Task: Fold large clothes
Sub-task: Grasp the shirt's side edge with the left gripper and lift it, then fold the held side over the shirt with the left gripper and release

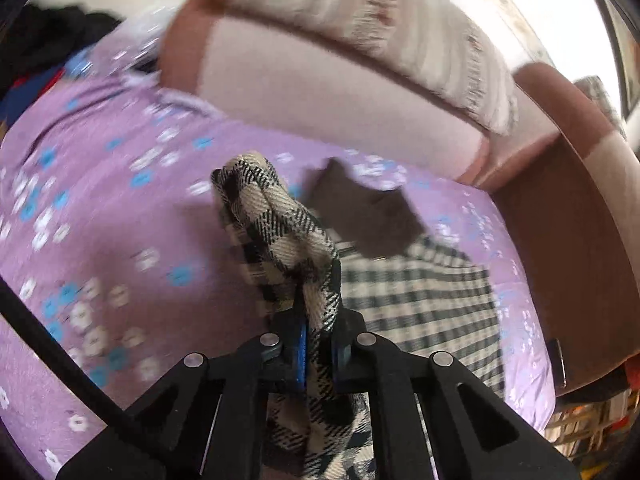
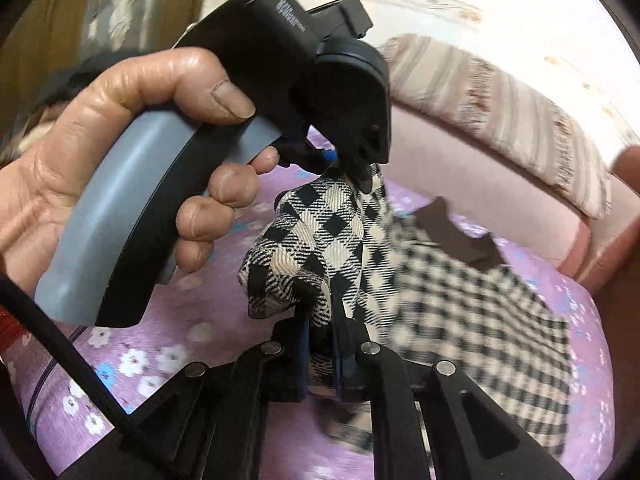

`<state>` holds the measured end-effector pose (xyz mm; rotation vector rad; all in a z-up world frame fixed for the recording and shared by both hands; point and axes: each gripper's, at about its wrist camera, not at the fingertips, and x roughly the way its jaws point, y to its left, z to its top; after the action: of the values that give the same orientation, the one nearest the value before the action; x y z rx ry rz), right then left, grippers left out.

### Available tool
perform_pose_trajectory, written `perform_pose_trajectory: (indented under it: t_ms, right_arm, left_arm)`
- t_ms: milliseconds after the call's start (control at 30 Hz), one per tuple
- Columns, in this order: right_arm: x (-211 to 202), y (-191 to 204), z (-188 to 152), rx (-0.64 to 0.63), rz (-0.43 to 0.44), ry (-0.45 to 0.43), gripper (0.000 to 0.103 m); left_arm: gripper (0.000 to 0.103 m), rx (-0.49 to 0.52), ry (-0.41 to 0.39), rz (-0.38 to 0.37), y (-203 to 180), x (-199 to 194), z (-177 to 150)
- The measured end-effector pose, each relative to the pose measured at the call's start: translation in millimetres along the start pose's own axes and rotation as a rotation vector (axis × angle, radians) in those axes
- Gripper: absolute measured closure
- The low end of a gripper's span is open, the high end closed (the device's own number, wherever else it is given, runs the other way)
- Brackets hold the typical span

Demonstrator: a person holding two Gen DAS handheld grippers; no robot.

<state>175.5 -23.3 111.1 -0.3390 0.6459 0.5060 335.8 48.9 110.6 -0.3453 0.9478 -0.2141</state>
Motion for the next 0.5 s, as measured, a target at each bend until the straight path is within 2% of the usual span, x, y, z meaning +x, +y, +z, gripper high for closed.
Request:
perform_pose_trajectory:
  t_ms: [167, 367, 500]
  right_arm:
    - [-21.0, -72.1, -11.7, 0.114, -0.044, 0.015, 0.095]
    - [-40.1, -168.1, -60.0, 0.317, -0.107, 0.062, 0.096]
    - [-51.3, -205.2, -90.8, 0.414, -0.131, 0.089, 0.096]
  left_arm:
    - [0.097, 0.110, 0.033, -0.032, -93.7, 27.9, 9.1]
    - [0.097, 0.243, 0.110, -0.036, -197.9, 86.6, 0.3]
    - [0.097, 0.314, 0.168, -0.041, -250.7, 125.9, -16.5]
